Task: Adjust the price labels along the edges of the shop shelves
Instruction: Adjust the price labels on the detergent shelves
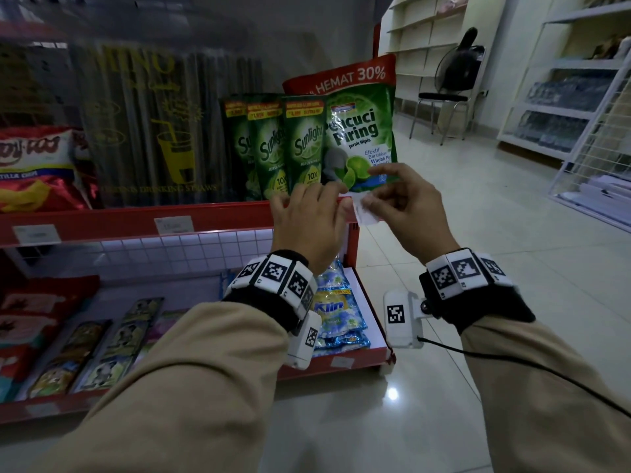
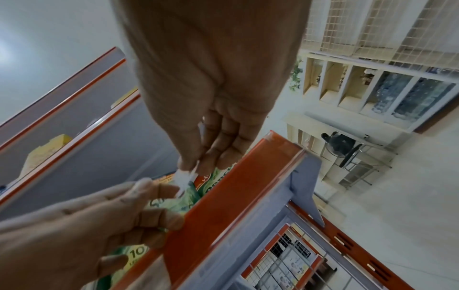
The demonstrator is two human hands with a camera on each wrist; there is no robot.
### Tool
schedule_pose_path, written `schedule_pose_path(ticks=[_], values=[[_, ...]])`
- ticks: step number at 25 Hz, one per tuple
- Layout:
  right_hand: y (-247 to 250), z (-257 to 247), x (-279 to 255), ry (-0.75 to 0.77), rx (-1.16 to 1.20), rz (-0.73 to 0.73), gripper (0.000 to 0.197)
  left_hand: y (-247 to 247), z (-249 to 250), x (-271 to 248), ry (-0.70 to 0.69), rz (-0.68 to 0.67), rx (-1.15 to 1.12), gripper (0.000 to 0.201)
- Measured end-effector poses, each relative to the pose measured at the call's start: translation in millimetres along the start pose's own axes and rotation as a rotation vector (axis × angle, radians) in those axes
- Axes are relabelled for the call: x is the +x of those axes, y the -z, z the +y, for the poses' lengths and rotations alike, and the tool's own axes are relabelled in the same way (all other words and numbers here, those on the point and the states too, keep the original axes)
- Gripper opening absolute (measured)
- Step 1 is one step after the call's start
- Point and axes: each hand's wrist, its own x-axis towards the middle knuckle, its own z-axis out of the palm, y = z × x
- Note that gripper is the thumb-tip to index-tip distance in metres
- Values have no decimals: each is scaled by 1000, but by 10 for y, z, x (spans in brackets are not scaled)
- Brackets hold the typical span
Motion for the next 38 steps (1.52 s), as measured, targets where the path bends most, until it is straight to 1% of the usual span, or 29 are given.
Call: schedule_pose_path(ticks=[2, 4, 6, 8, 11, 13, 17, 20, 24, 27, 29, 31, 34, 38], values=[[-38, 2, -26, -13, 30, -52, 40, 12, 2, -10, 16, 10, -29, 30], [-74, 2, -34, -25, 42, -97, 43, 17, 5, -16, 22, 11, -14, 22], [-92, 10, -33, -37, 49, -112, 42, 10, 5, -9, 29, 0, 6, 18], [-80, 15, -36, -53, 42, -133, 37, -1, 4, 1, 35, -7, 14, 18], [-24, 31, -61, -48, -63, -185, 19, -3, -4, -5, 28, 10, 13, 17], [33, 33, -65, -25, -156, -135, 13, -4, 6, -16, 17, 3, 34, 21], [200, -10, 67, 66, -352, 37, 12, -24, 77, 16, -17, -86, 177, 28], [308, -5, 178, 109, -516, 27, 10, -27, 119, 89, -30, -104, 145, 27], [306, 47, 191, 141, -628, -33, 11, -43, 182, 89, -57, -103, 111, 30], [266, 70, 189, 207, -655, -53, 12, -39, 187, 113, -70, -134, 158, 36], [274, 77, 208, 256, -654, -57, 12, -35, 190, 159, -80, -159, 170, 36], [298, 84, 219, 258, -629, -91, 11, -52, 205, 182, -91, -164, 140, 34], [314, 103, 218, 245, -610, -139, 13, -105, 228, 172, -91, -137, 59, 30], [300, 97, 218, 231, -548, -173, 19, -140, 248, 175, -70, -118, 60, 35]])
